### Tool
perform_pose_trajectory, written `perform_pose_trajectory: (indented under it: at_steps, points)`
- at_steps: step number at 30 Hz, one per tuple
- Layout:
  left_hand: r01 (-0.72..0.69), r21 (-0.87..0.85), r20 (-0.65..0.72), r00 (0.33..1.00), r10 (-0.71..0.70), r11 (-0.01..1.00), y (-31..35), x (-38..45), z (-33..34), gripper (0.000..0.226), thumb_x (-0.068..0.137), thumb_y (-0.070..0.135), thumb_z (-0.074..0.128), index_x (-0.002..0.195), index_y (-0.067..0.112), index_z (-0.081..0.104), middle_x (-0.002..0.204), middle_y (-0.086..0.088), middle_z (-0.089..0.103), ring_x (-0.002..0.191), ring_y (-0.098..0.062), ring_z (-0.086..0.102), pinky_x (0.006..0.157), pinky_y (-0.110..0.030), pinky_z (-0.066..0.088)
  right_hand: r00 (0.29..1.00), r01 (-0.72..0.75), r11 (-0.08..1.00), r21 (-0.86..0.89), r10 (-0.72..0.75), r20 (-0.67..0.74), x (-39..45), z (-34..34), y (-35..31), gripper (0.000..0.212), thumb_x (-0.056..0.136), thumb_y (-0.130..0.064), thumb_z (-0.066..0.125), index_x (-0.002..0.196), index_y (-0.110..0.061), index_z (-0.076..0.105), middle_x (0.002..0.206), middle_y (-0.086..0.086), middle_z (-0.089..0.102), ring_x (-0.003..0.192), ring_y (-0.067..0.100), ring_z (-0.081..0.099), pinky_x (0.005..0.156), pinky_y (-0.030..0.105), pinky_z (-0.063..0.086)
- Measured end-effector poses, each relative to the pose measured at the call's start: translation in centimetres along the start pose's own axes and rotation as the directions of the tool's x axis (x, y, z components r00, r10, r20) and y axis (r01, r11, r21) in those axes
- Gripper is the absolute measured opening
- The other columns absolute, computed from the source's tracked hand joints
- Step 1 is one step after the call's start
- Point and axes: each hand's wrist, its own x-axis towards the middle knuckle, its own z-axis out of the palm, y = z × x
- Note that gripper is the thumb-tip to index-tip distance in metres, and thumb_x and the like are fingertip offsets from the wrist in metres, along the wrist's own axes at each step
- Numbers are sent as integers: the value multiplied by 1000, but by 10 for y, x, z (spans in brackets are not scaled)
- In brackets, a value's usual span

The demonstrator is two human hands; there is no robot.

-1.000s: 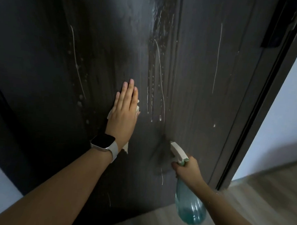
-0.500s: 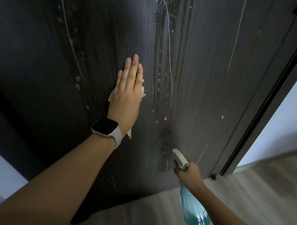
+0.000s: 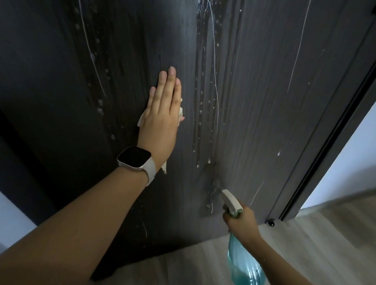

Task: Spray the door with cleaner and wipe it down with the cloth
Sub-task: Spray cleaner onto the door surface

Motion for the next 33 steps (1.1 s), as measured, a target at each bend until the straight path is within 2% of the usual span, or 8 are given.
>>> perform_pose_trajectory:
  at_steps: [4, 11, 14, 17, 19, 23, 30, 33]
  points:
    - [2, 16, 37, 999, -2, 1000, 0, 2, -3, 81, 94, 22, 63, 152, -1, 12, 161, -20, 10, 149, -33, 7, 121, -42, 5, 999, 43, 998, 41, -43, -14, -3, -9, -8, 29, 80, 3, 62, 96, -21, 59, 82, 3, 65, 71, 25, 66, 65, 49, 58]
    - [61, -127, 98, 994, -48, 990, 5, 6, -30, 89, 82, -18, 56, 154, 2, 8, 163, -13, 1, 150, -25, -3, 122, -39, 6, 987, 131, 980, 151, -114, -112, -5, -55, -67, 38, 79, 5, 61, 113, -14, 60, 93, 11, 67, 64, 23, 62, 59, 43, 56]
    - [61, -132, 60, 997, -53, 989, 12, 27, -43, 88, 83, -15, 56, 154, 2, 7, 163, -14, -2, 149, -25, -5, 121, -38, 2, 968, 223, 958, 182, -196, -158, 2, -85, -114, 35, 80, 6, 58, 109, -13, 63, 91, 10, 68, 56, 18, 59, 53, 34, 54]
    - [87, -135, 13, 996, -85, 987, 8, 64, -56, 81, 87, -10, 49, 154, 1, 6, 162, -17, -7, 148, -25, -11, 121, -39, -1, 939, 294, 927, 233, -235, -251, 14, -121, -162, 23, 78, 8, 57, 98, 1, 66, 74, 14, 64, 52, 21, 55, 50, 34, 50]
    - [109, -127, -6, 994, -110, 986, 1, 87, -63, 80, 88, -10, 48, 154, 0, 4, 161, -18, -12, 147, -26, -15, 120, -39, -3, 914, 345, 907, 240, -267, -306, 25, -146, -192, 16, 77, 10, 57, 91, 7, 65, 65, 13, 59, 51, 20, 54, 51, 35, 48]
    - [78, -83, -18, 997, -80, 994, -5, 100, -61, 85, 83, -14, 51, 152, -4, 2, 158, -20, -19, 145, -31, -21, 121, -42, 0, 867, 433, 872, 226, -336, -368, 43, -193, -244, 16, 75, 9, 57, 89, 6, 64, 72, 19, 62, 50, 21, 55, 55, 47, 52]
    - [52, 18, -68, 996, -51, 998, -8, 96, -47, 92, 76, -15, 55, 149, -8, 0, 158, -25, -17, 145, -34, -24, 119, -45, 10, 825, 450, 888, 92, -374, -423, 64, -245, -299, 17, 77, 1, 59, 89, 12, 64, 66, 22, 60, 44, 27, 54, 52, 44, 53]
    - [72, -39, -82, 994, -75, 997, -9, 96, -46, 91, 71, -22, 57, 149, -10, 12, 159, -25, -3, 146, -30, -22, 117, -47, 15, 815, 446, 893, 51, -382, -436, 66, -253, -308, 17, 79, -3, 66, 89, 10, 65, 62, 16, 57, 43, 25, 53, 48, 35, 52]
